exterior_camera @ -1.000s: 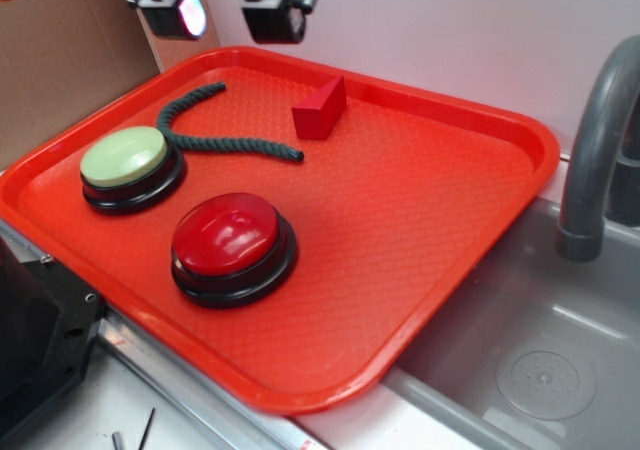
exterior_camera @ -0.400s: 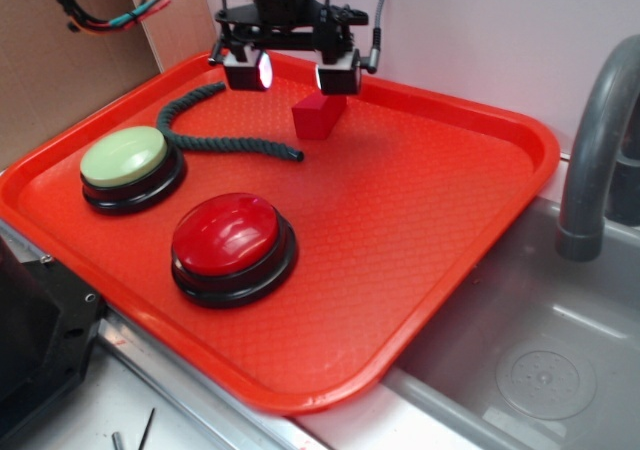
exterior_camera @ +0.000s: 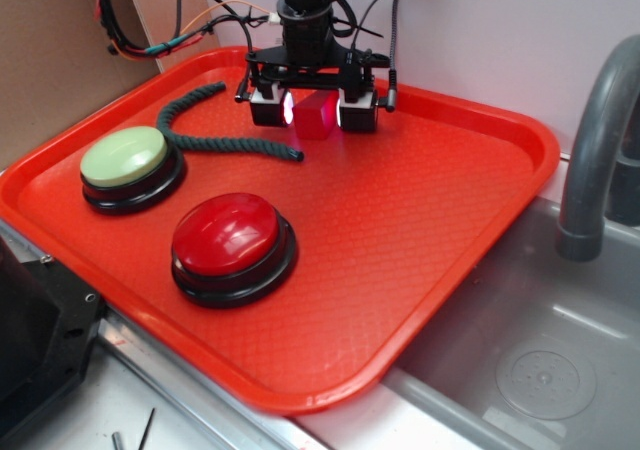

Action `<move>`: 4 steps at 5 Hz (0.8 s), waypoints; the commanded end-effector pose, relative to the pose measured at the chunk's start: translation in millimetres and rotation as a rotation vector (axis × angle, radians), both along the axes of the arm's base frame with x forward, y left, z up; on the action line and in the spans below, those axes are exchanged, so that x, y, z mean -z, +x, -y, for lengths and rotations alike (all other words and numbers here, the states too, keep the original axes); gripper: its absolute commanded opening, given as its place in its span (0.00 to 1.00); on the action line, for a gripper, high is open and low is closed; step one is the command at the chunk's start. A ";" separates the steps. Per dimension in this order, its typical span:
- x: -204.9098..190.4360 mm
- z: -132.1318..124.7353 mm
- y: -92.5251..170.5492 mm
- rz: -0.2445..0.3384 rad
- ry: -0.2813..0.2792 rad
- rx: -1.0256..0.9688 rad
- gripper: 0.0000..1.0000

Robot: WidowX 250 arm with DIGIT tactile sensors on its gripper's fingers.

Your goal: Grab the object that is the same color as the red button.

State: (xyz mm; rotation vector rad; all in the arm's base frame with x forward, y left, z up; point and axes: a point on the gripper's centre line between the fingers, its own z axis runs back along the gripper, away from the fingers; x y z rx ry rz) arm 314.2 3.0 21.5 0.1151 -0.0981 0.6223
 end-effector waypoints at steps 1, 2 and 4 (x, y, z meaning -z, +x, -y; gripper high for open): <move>-14.8 -15.6 4.4 0.061 -0.044 -0.035 0.00; -28.1 -14.2 4.7 0.067 -0.057 0.012 0.00; -104.1 18.5 -2.7 0.103 -0.071 0.257 0.00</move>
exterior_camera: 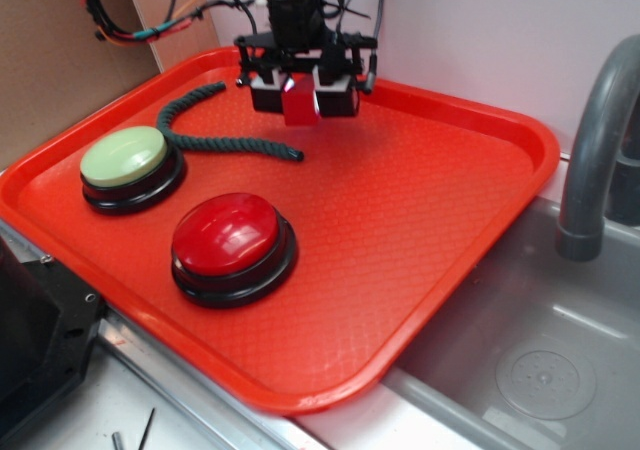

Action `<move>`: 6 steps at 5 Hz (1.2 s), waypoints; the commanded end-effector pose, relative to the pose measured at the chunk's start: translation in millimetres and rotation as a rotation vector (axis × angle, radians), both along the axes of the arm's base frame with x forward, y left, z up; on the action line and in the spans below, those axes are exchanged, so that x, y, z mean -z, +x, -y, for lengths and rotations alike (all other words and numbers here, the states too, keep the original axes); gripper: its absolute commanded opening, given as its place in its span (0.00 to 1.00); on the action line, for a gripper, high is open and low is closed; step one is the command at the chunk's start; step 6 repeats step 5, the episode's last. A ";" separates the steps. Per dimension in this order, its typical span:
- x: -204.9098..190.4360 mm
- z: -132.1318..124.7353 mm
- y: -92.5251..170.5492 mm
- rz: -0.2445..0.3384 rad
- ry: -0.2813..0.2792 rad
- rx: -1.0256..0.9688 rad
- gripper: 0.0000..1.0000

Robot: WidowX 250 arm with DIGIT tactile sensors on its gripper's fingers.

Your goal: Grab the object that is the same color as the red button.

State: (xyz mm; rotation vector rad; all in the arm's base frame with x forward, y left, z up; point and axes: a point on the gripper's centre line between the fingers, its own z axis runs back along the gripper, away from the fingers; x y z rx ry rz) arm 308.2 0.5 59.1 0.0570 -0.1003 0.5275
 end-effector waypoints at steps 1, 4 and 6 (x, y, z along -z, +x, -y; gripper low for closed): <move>-112.5 38.5 -16.5 0.070 -0.101 0.350 0.00; -164.0 54.0 -55.0 0.070 -0.132 0.458 0.00; -161.4 50.3 -49.3 0.066 -0.012 0.396 0.00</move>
